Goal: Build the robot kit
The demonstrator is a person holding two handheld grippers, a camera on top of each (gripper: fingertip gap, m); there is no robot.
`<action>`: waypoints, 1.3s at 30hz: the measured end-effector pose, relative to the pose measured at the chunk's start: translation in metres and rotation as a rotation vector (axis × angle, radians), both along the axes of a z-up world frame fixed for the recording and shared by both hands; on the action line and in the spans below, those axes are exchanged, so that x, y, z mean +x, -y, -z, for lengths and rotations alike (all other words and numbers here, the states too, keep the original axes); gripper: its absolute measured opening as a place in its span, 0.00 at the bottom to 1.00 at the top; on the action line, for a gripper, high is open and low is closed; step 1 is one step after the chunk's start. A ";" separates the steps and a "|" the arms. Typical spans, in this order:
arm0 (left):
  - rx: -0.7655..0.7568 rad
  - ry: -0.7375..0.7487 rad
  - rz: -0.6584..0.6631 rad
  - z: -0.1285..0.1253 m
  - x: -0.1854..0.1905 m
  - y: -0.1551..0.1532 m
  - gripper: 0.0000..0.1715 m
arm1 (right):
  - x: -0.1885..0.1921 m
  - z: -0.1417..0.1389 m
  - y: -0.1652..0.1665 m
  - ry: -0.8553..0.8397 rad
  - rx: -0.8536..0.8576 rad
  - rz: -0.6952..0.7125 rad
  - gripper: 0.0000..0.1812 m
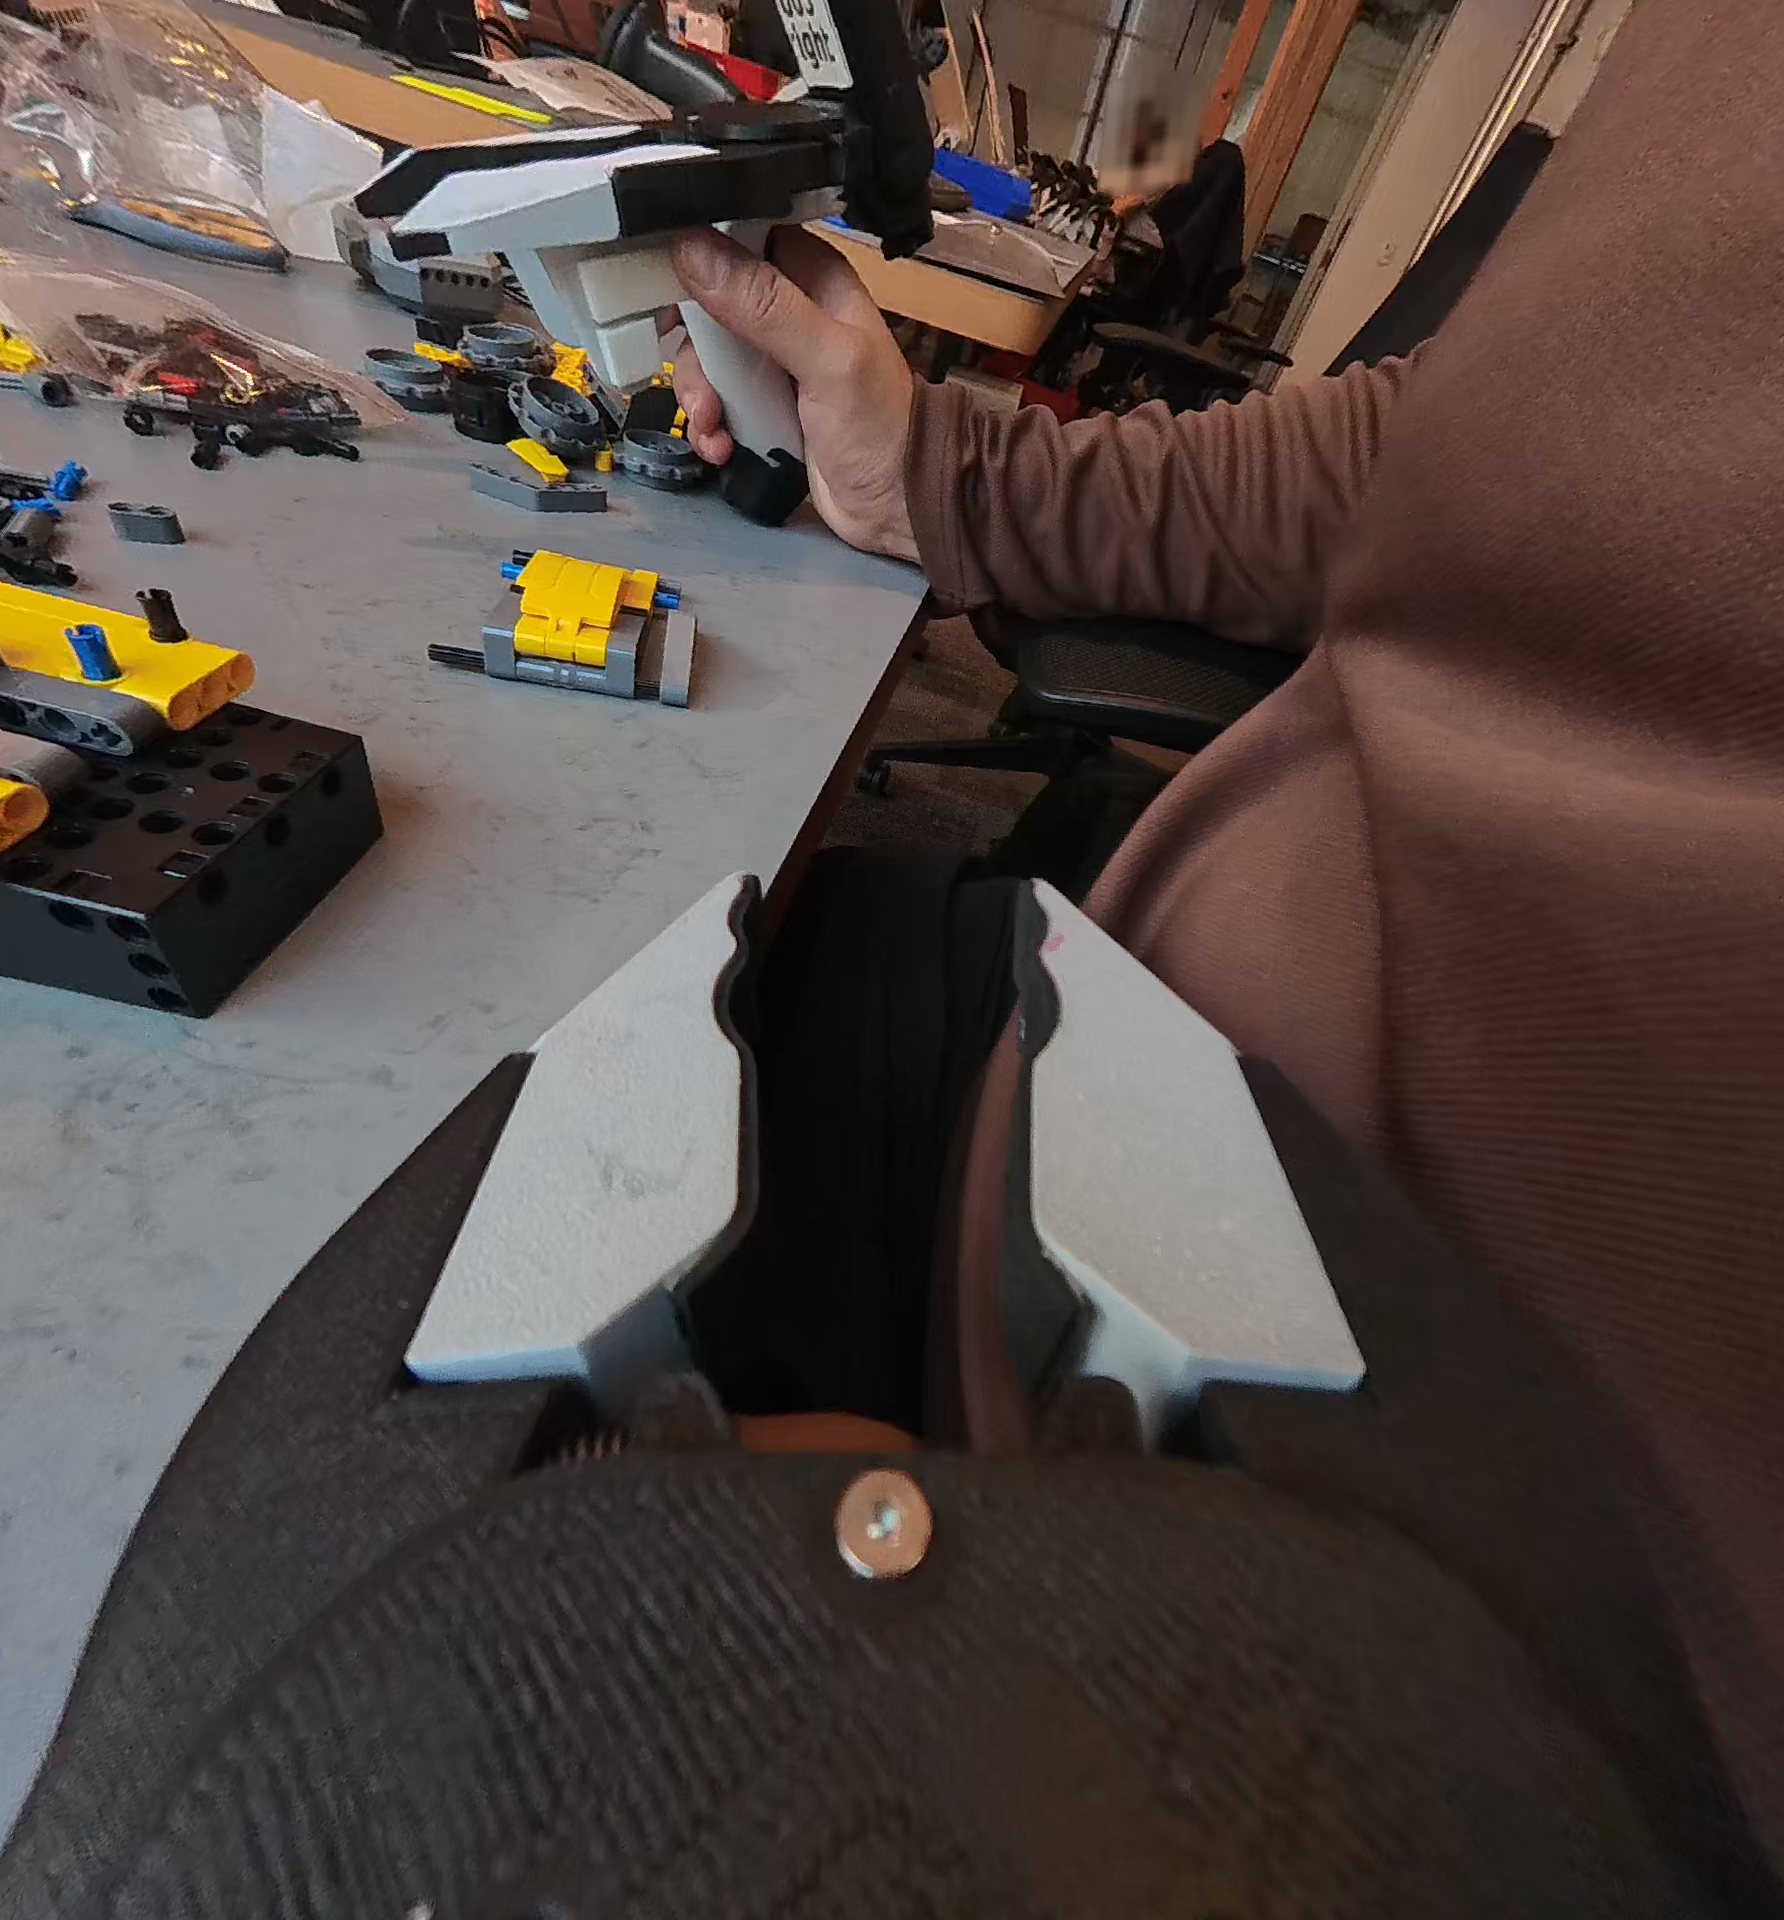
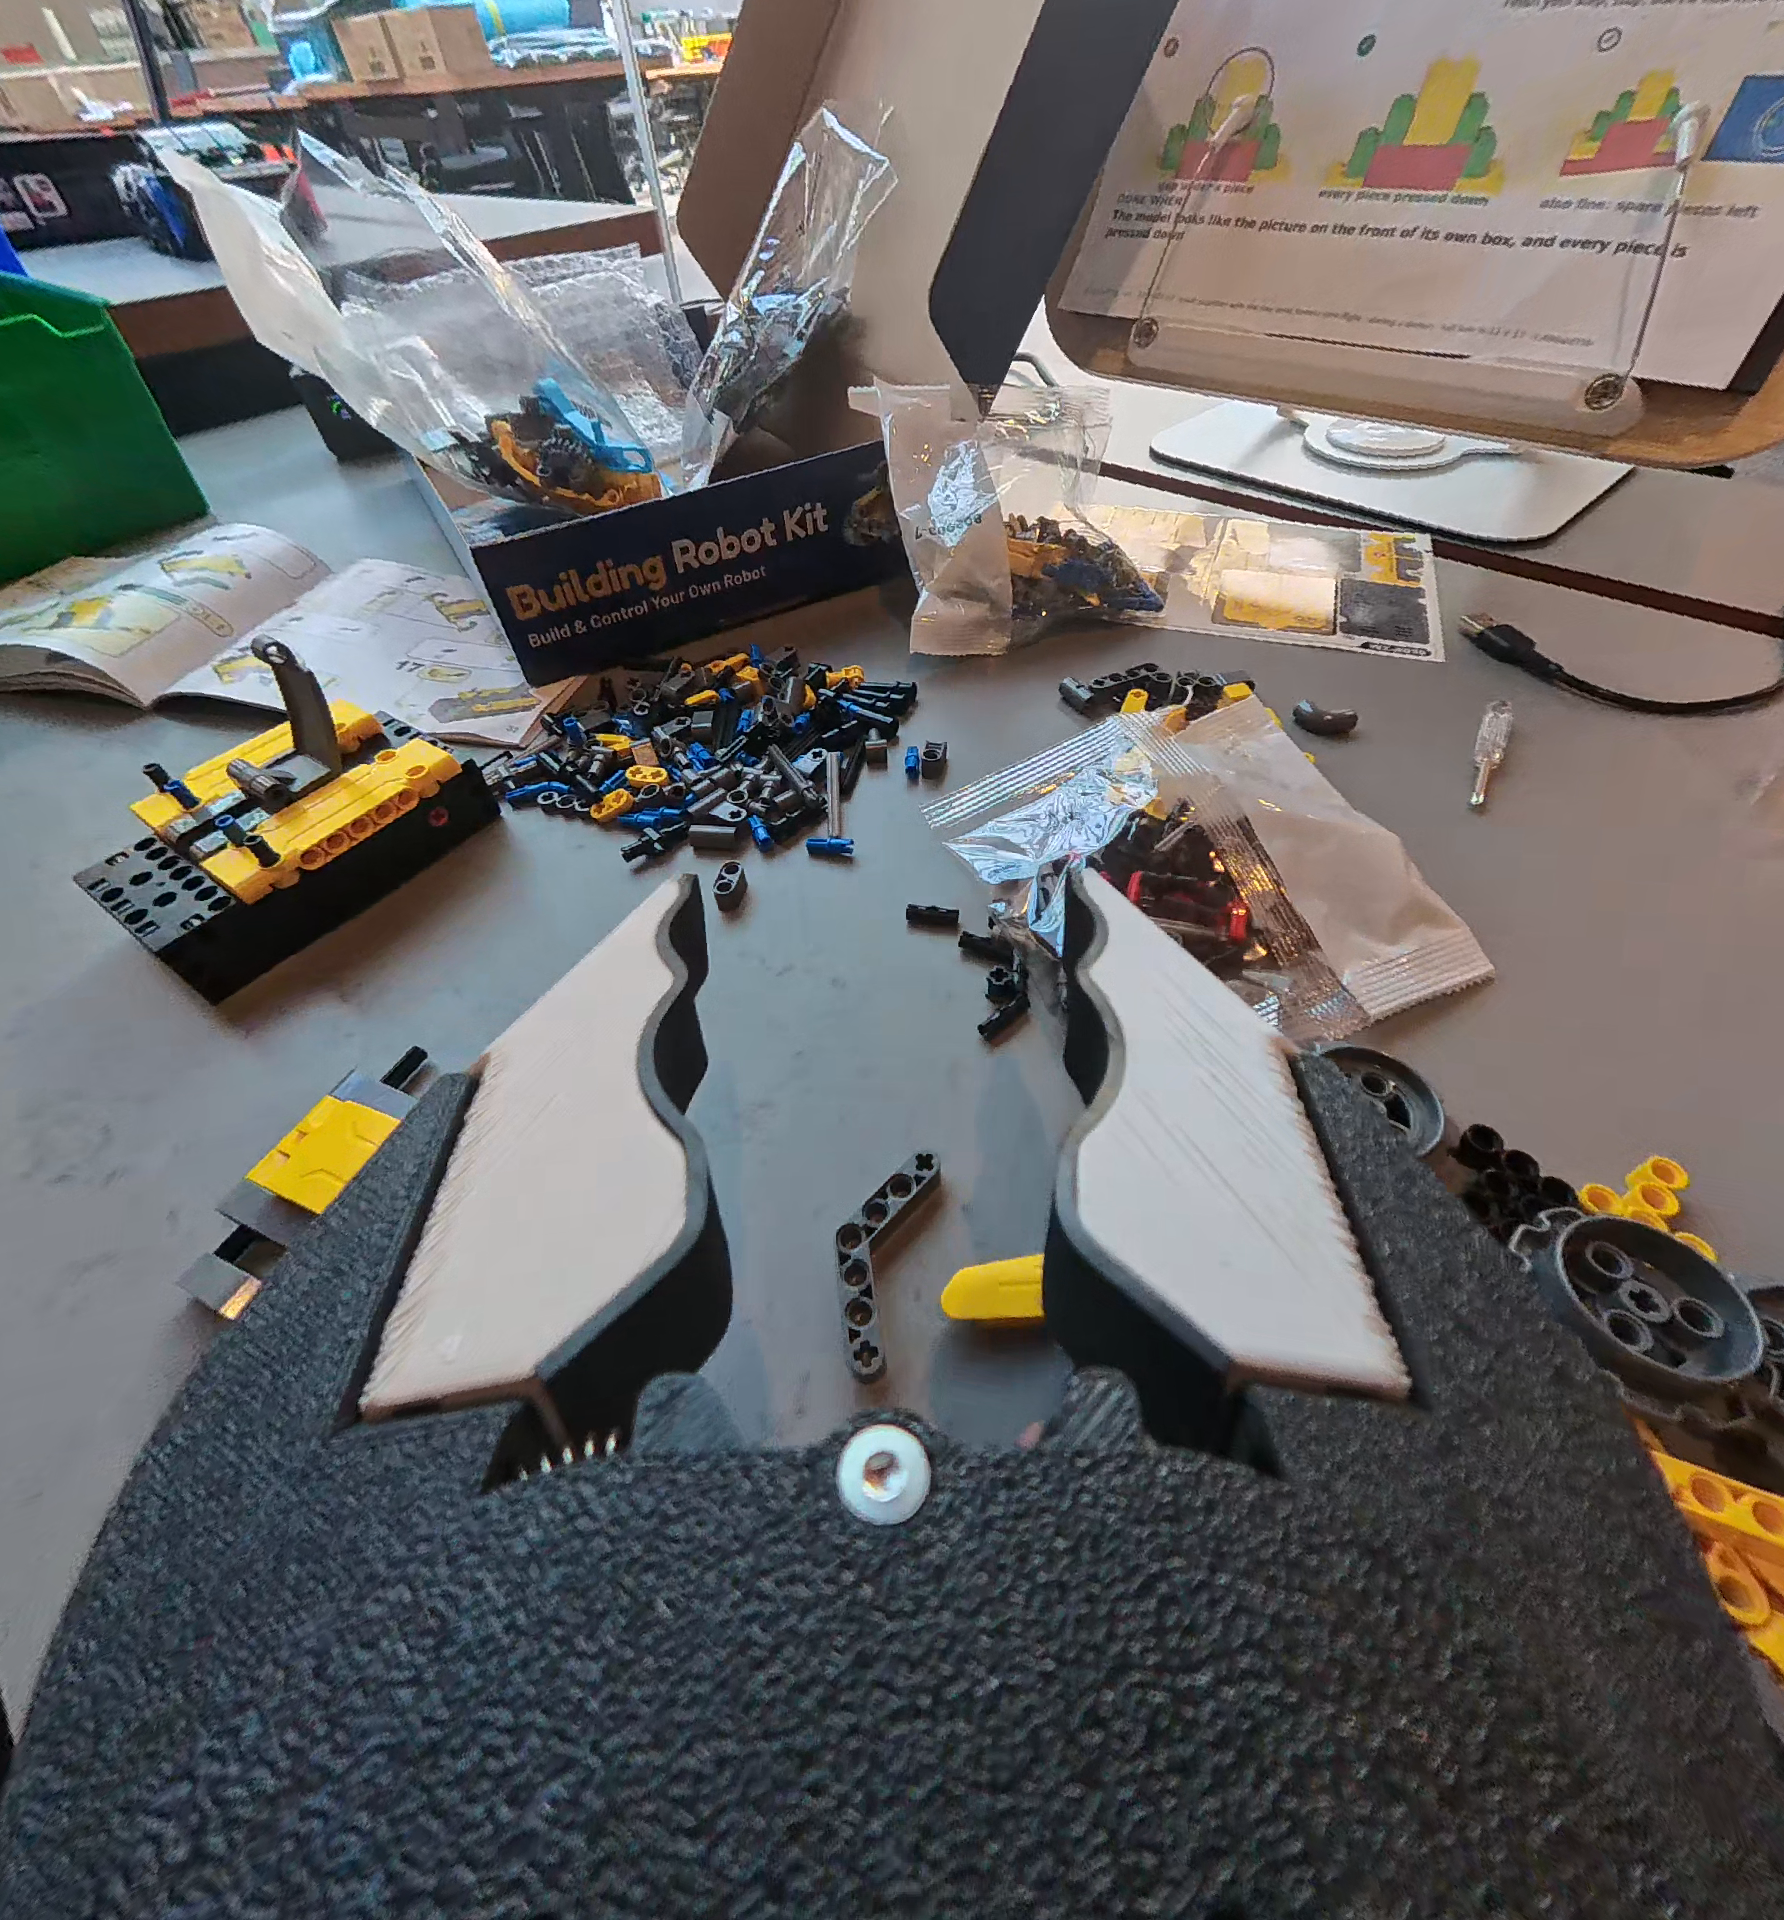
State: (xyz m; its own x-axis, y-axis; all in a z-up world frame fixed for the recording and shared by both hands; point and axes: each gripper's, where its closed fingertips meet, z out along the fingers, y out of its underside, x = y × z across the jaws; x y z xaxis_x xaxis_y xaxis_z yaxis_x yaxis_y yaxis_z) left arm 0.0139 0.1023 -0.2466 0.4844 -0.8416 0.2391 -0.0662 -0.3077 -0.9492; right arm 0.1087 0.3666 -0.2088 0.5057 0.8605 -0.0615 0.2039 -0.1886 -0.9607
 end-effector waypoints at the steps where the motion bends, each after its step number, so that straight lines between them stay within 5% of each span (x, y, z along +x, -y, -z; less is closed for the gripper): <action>1: 0.000 0.001 -0.004 0.000 0.000 0.000 0.27 | 0.000 0.000 0.000 0.001 0.001 -0.001 0.37; 20: 0.125 -0.176 -0.073 0.015 0.006 -0.008 0.22 | 0.003 -0.010 0.004 -0.094 -0.024 -0.049 0.39; 39: 0.121 -0.180 -0.033 0.018 0.015 -0.003 0.22 | -0.005 -0.004 0.010 -0.051 -0.036 -0.098 0.38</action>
